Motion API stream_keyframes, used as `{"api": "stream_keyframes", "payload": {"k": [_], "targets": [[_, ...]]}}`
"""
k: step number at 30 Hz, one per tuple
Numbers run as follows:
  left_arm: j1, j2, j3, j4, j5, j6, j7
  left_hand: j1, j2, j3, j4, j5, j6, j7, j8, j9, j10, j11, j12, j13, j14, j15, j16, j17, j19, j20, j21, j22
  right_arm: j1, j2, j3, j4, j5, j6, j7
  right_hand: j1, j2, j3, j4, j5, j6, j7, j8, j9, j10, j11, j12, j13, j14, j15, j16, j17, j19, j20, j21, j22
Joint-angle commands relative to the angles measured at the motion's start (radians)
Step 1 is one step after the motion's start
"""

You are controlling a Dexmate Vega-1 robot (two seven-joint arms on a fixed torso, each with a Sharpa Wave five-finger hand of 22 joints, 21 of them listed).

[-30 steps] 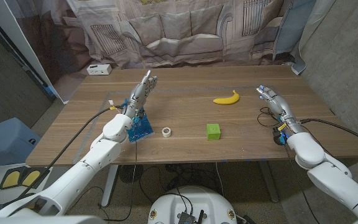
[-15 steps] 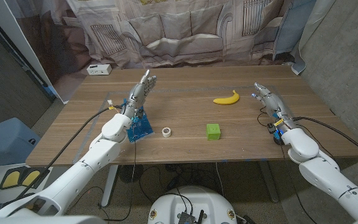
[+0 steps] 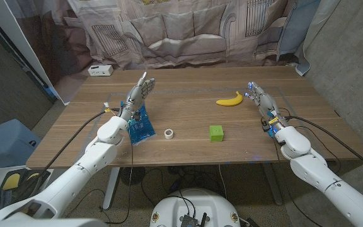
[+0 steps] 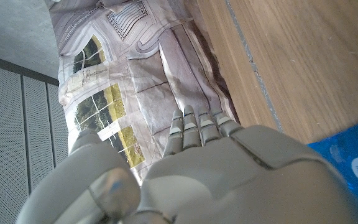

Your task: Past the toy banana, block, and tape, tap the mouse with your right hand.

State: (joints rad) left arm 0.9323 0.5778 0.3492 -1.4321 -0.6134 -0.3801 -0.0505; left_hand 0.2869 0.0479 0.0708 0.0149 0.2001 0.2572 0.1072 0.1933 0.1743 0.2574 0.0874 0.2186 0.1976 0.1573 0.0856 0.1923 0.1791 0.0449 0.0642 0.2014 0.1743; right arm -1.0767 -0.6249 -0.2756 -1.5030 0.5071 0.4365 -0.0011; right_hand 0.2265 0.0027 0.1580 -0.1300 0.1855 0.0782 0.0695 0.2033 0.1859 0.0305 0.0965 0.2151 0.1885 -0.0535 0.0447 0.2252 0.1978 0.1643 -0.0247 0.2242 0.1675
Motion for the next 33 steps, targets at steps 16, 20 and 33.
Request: {"api": "stream_keyframes", "payload": {"k": [16,20,33], "targets": [[-0.025,-0.008,0.017,0.004,0.013,0.022,-0.001,-0.002,0.013,0.003,-0.004,-0.001,0.007,0.003,-0.003,0.006,0.006,0.003,-0.001,0.002,0.008,-0.002,-0.001,0.002,0.006,-0.001,-0.002,0.005,0.146,0.009,-0.051,0.163,0.09,-0.021,0.112,-0.002,-0.007,-0.005,0.0,0.005,0.018,-0.005,0.003,0.003,0.017,-0.002,0.002,0.002,0.005,0.004,-0.001,0.003,0.005,0.004,-0.009,0.003],[-0.031,-0.015,0.021,0.011,0.015,0.02,0.0,-0.002,0.014,0.003,-0.004,-0.001,0.007,0.003,-0.003,0.006,0.006,0.002,-0.001,0.002,0.008,-0.001,-0.002,0.002,0.006,-0.001,-0.002,0.005,0.158,0.012,-0.055,0.183,0.098,-0.025,0.12,-0.003,-0.006,-0.005,0.0,0.005,0.02,-0.005,0.004,0.003,0.019,0.0,0.002,0.002,0.006,0.004,-0.001,0.003,0.006,0.004,-0.009,0.003],[-0.04,-0.025,0.025,0.044,0.006,0.008,-0.02,-0.002,0.015,0.003,-0.005,-0.001,0.007,0.002,-0.003,0.006,0.007,0.004,-0.001,0.002,0.008,-0.002,-0.002,0.002,0.006,-0.002,-0.002,0.005,0.164,0.031,-0.063,0.2,0.101,-0.019,0.107,0.0,-0.004,-0.005,0.0,0.006,0.037,-0.009,0.008,0.002,0.033,0.001,0.004,0.002,0.018,0.006,0.0,0.003,0.015,0.008,-0.011,0.003]]}}
